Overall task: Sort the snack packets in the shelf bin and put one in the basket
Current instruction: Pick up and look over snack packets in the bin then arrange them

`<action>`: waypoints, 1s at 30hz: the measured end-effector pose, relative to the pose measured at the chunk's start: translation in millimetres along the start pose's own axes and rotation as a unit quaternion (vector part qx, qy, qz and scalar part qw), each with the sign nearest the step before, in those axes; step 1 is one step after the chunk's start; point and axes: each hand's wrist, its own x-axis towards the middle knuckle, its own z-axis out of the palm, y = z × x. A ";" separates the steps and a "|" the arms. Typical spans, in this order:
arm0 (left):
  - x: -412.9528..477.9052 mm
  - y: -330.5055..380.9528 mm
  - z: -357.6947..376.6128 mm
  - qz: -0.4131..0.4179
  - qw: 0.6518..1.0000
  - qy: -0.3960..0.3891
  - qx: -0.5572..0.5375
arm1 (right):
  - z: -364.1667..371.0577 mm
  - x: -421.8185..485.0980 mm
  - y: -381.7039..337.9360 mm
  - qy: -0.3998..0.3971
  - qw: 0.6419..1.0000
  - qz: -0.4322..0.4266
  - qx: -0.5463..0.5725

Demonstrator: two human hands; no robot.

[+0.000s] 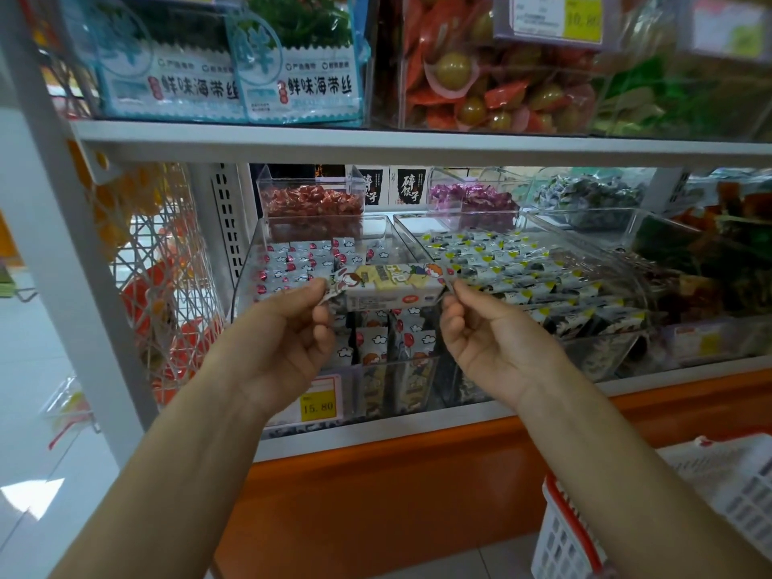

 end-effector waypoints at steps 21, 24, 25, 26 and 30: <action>0.2 -6.1 2.6 0.148 0.973 -0.068 0.161 | -4.7 -2.1 8.4 -0.056 0.906 -0.258 -0.331; 1.2 -7.4 1.9 0.161 0.969 -0.064 0.176 | -5.5 -1.2 7.8 -0.047 0.887 -0.262 -0.378; 1.5 -7.8 1.0 0.167 0.964 -0.064 0.195 | -5.0 -2.3 7.9 -0.047 0.883 -0.261 -0.388; 1.4 -7.8 0.3 0.174 0.959 -0.067 0.214 | -5.0 -3.0 8.3 -0.049 0.885 -0.257 -0.386; -2.9 -6.6 0.4 0.203 0.930 -0.075 0.297 | -4.3 -5.6 7.1 -0.053 0.897 -0.244 -0.364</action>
